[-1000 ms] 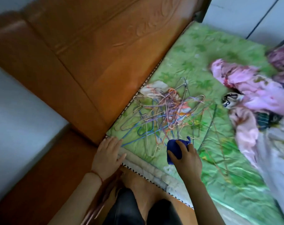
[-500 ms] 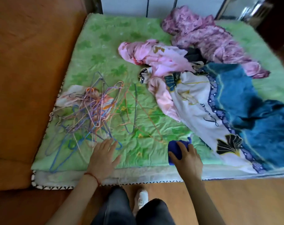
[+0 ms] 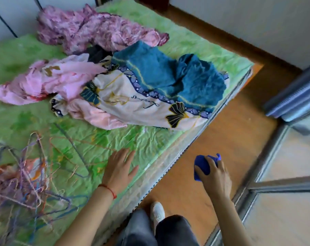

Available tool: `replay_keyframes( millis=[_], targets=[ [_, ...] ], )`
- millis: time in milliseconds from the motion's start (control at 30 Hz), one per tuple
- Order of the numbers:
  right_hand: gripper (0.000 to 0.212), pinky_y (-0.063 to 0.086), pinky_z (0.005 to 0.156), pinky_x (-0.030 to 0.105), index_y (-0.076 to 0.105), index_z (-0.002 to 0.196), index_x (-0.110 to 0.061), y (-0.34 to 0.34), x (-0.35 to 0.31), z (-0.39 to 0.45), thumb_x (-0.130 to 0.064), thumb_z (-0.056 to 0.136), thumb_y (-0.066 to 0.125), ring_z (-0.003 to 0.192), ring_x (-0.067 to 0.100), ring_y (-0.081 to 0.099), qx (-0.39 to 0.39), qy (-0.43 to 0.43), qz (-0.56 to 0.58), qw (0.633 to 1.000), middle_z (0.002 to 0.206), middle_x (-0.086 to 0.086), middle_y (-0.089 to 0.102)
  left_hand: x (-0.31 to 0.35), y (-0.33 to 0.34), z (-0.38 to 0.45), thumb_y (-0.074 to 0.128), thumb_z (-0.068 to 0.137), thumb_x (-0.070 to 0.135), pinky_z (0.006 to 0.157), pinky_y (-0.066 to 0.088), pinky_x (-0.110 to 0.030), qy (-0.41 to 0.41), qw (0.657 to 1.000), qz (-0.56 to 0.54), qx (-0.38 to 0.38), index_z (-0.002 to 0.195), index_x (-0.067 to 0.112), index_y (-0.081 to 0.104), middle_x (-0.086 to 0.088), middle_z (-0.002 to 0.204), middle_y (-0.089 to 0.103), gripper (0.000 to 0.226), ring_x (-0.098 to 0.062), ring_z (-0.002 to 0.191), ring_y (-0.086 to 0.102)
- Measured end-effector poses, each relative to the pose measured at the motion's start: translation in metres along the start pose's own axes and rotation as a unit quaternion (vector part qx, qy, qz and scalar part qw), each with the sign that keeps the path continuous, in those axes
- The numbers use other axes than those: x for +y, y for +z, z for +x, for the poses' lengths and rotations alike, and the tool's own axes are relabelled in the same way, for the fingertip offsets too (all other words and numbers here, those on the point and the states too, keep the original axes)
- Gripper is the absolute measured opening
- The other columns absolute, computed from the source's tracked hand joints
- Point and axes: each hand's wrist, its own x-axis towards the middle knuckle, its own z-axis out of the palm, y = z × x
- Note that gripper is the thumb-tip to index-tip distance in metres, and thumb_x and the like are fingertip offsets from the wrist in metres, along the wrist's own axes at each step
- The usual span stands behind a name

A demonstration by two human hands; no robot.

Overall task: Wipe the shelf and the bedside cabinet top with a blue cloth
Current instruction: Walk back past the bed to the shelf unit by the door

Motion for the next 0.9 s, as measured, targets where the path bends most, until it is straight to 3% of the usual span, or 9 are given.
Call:
replay_keyframes(
  millis=[133, 300, 500, 667, 900],
  targets=[
    [0.046, 0.046, 0.069, 0.039, 0.056, 0.118, -0.017, -0.012, 0.032, 0.006, -0.037, 0.078, 0.067, 0.096, 0.035, 0.054, 0.034, 0.061, 0.007, 0.998, 0.116, 0.016, 0.055, 0.028, 0.004, 0.041, 0.040, 0.082, 0.042, 0.084, 0.050, -0.047, 0.068, 0.997, 0.008, -0.033, 0.111, 0.002, 0.065, -0.020, 0.109, 0.063, 0.056, -0.036, 0.097, 0.061],
    [0.046, 0.035, 0.061, 0.029, 0.056, 0.118, -0.016, -0.029, 0.070, 0.021, -0.037, 0.079, 0.066, 0.090, 0.033, 0.055, 0.054, 0.118, 0.009, 0.991, 0.107, 0.015, 0.058, 0.075, 0.016, 0.098, 0.040, 0.082, 0.041, 0.084, 0.050, -0.051, 0.133, 0.989, 0.016, -0.063, 0.109, 0.001, 0.065, -0.020, 0.109, 0.063, 0.055, -0.036, 0.099, 0.061],
    [0.046, 0.044, 0.056, 0.035, 0.060, 0.111, -0.013, -0.046, 0.126, 0.059, -0.034, 0.072, 0.073, 0.075, 0.035, 0.058, 0.046, 0.142, 0.014, 0.989, 0.095, 0.017, 0.061, 0.148, 0.034, 0.174, 0.038, 0.084, 0.041, 0.088, 0.046, -0.046, 0.173, 0.982, 0.015, -0.070, 0.110, 0.001, 0.065, -0.020, 0.110, 0.063, 0.055, -0.036, 0.100, 0.060],
    [0.046, 0.044, 0.058, 0.035, 0.058, 0.113, -0.013, -0.072, 0.172, 0.104, -0.035, 0.075, 0.072, 0.077, 0.034, 0.057, 0.053, 0.170, 0.024, 0.984, 0.098, 0.015, 0.059, 0.207, 0.041, 0.230, 0.011, 0.097, 0.051, 0.088, 0.047, -0.052, 0.192, 0.978, 0.006, -0.081, 0.112, 0.000, 0.063, -0.020, 0.114, 0.062, 0.074, -0.036, 0.105, 0.059],
    [0.046, 0.042, 0.058, 0.033, 0.057, 0.114, -0.014, -0.102, 0.222, 0.179, -0.035, 0.076, 0.070, 0.077, 0.032, 0.056, 0.062, 0.197, 0.012, 0.978, 0.098, 0.014, 0.059, 0.269, 0.043, 0.314, 0.008, 0.097, 0.052, 0.089, 0.046, -0.047, 0.221, 0.971, 0.022, -0.091, 0.112, 0.002, 0.065, -0.017, 0.113, 0.063, 0.077, -0.034, 0.103, 0.060]
  ],
)
